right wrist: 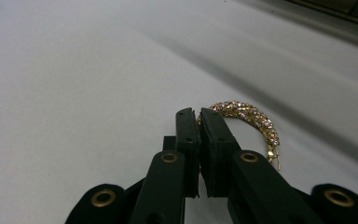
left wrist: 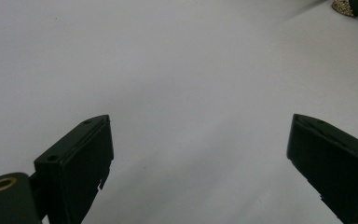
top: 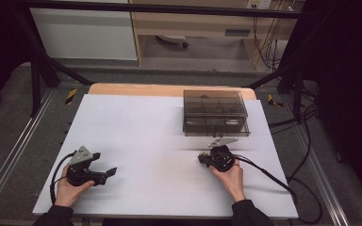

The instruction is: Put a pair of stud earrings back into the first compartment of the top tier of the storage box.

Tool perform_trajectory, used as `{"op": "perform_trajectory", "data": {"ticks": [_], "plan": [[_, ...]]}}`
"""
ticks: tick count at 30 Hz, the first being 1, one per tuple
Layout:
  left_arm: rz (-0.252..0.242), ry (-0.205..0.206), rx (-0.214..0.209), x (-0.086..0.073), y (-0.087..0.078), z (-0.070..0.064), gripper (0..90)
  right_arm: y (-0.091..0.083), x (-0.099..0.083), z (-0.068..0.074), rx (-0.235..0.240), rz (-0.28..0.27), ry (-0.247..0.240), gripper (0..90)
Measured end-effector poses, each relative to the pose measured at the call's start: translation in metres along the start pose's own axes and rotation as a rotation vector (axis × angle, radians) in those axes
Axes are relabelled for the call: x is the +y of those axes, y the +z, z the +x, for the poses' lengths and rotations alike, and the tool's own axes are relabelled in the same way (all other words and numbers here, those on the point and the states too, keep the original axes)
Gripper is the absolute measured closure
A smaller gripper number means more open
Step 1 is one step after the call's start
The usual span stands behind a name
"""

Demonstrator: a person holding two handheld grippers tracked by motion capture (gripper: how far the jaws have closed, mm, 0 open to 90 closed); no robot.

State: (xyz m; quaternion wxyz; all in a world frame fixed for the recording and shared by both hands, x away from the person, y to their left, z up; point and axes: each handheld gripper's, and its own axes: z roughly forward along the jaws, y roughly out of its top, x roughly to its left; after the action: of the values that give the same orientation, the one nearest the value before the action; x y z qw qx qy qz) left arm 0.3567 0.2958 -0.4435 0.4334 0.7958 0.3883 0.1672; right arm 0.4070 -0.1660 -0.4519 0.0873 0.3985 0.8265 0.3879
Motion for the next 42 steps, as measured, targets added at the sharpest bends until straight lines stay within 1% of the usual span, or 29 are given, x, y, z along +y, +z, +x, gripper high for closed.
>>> {"op": "perform_trajectory", "data": {"ticks": [5, 9, 15, 17, 20, 22, 24, 27, 38, 42], "plan": [[0.001, 0.002, 0.0, 0.0001, 0.0001, -0.0003, 6.6, -0.0022, 0.0006, 0.0003, 0.001, -0.009, 0.004, 87.1], [0.001, 0.001, -0.001, 0.0001, 0.0002, -0.0002, 6.6, -0.0028, 0.0009, 0.0004, 0.011, -0.007, 0.007, 88.4], [0.002, 0.001, -0.001, 0.0, 0.0005, -0.0003, 6.6, -0.0031, 0.001, 0.0, 0.008, 0.001, 0.008, 88.7], [0.001, -0.001, -0.002, 0.0, 0.0004, -0.0002, 6.6, -0.0025, 0.0004, 0.0004, 0.006, 0.0, 0.003, 88.0], [0.0, -0.003, -0.002, -0.0001, 0.0007, -0.0003, 6.6, -0.002, 0.0001, 0.0008, 0.014, -0.003, 0.002, 84.8], [0.001, -0.003, -0.002, -0.0001, 0.0009, -0.0004, 6.6, -0.0016, -0.0002, 0.0005, 0.006, 0.0, -0.001, 83.1], [0.0, -0.003, -0.002, -0.0001, 0.0009, -0.0004, 6.6, -0.0006, -0.001, 0.0003, -0.001, 0.011, -0.004, 86.1], [0.001, 0.0, -0.002, -0.0001, 0.0004, -0.0001, 6.6, -0.0009, -0.0008, 0.0006, -0.004, 0.011, 0.0, 87.0], [0.001, 0.0, -0.002, -0.0001, 0.0003, -0.0001, 6.6, -0.0032, -0.0006, 0.0014, -0.003, 0.012, 0.004, 85.3], [0.003, 0.001, -0.002, 0.0, 0.0005, -0.0002, 6.6, -0.0039, -0.001, 0.002, -0.001, 0.023, 0.007, 87.0]]}}
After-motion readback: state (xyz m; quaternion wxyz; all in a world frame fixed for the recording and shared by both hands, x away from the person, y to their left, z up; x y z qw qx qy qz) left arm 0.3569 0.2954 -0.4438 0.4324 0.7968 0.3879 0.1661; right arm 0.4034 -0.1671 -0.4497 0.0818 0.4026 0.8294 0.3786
